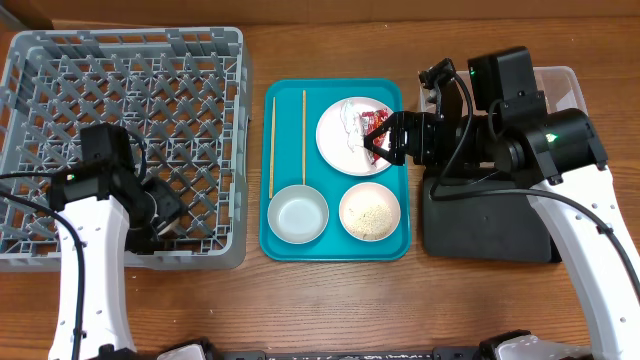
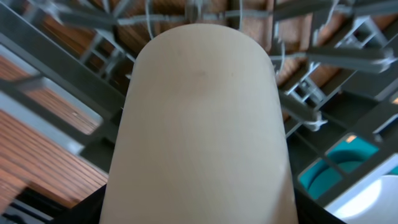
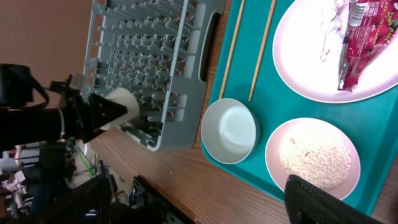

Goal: Sort waste into correct bins and load items into the dishwasher
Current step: 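Lower the cup into the dish rack with the left gripper and release, then grasp the tissue from the white plate with the right gripper, drop in bin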

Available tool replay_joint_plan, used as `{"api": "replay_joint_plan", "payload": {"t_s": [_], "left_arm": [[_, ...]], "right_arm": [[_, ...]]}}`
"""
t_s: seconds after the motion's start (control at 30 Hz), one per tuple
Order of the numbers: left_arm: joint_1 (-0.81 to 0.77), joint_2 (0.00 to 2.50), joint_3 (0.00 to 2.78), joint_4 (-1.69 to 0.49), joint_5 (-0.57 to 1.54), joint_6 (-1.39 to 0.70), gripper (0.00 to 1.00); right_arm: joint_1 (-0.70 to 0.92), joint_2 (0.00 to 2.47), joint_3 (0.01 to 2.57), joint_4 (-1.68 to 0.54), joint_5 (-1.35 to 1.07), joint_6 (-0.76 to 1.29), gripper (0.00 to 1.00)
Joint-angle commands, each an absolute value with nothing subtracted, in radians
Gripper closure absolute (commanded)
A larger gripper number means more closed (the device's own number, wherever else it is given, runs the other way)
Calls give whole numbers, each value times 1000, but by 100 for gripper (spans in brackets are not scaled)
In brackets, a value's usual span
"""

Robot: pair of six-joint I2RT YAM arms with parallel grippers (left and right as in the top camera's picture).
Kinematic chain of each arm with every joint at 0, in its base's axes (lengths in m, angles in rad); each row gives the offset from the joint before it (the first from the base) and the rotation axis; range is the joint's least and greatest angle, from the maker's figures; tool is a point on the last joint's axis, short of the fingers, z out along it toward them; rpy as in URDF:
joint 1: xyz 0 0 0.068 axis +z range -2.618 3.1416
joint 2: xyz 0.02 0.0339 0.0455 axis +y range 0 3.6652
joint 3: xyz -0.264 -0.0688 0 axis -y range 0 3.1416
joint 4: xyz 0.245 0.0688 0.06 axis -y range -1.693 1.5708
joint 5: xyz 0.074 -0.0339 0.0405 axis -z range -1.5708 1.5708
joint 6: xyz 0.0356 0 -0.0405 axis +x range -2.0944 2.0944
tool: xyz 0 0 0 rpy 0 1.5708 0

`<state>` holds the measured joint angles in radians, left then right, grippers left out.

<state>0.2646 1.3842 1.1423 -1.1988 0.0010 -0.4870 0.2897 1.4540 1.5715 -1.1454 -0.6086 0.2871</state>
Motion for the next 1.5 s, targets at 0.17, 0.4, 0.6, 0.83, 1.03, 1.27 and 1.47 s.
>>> {"api": "replay_joint_plan", "payload": {"t_s": [0.17, 0.4, 0.6, 0.83, 1.03, 1.27, 1.47], "left_arm": [[270, 1427, 1101, -1192, 105, -474, 34], [270, 1427, 1146, -1220, 105, -486, 0], [252, 1427, 1425, -1343, 182, -383, 1], [30, 1427, 1560, -1314, 278, -178, 3], [-209, 1460, 1559, -1257, 198, -146, 2], [-322, 1497, 1559, -1232, 199, -105, 8], [-266, 1452, 1623, -1300, 200, -160, 10]], "right_arm": [[295, 1427, 1583, -1149, -599, 280, 9], [295, 1427, 1583, -1162, -599, 280, 7], [295, 1427, 1583, -1160, -581, 280, 0], [295, 1427, 1583, -1134, -577, 288, 0], [297, 1433, 1567, -1102, -550, 288, 13], [438, 1586, 1562, -1048, -141, 287, 27], [459, 1777, 1563, -821, -112, 287, 37]]}}
